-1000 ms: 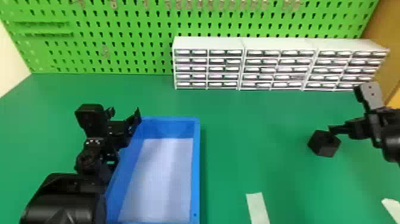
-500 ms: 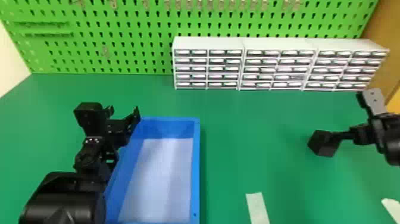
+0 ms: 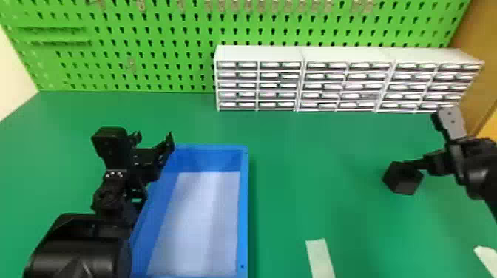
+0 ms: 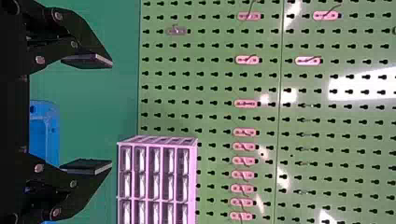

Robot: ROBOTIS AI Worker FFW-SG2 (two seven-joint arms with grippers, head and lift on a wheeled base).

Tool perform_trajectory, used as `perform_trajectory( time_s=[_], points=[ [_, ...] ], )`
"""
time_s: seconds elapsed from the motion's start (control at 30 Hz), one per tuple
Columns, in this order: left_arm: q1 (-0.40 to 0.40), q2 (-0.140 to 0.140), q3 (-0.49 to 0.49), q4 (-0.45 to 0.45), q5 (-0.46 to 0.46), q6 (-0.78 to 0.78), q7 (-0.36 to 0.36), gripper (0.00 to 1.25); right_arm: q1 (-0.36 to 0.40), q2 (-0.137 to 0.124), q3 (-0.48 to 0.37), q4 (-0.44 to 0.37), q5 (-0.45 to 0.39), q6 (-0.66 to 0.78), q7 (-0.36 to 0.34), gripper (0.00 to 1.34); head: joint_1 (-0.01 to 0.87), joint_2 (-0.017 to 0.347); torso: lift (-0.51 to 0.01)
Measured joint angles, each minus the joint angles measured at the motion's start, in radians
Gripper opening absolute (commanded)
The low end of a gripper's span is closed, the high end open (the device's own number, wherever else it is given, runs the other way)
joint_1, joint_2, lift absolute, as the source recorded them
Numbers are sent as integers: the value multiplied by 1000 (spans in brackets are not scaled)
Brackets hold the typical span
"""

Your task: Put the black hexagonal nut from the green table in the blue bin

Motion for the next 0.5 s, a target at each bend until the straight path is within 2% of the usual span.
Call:
perform_trajectory(
  time_s=[0.5],
  points=[
    [-1,0,1,0,0,0,-1,762,-54,35,-33,143,43,-66,-50,1029,686,51,-96]
  ],
)
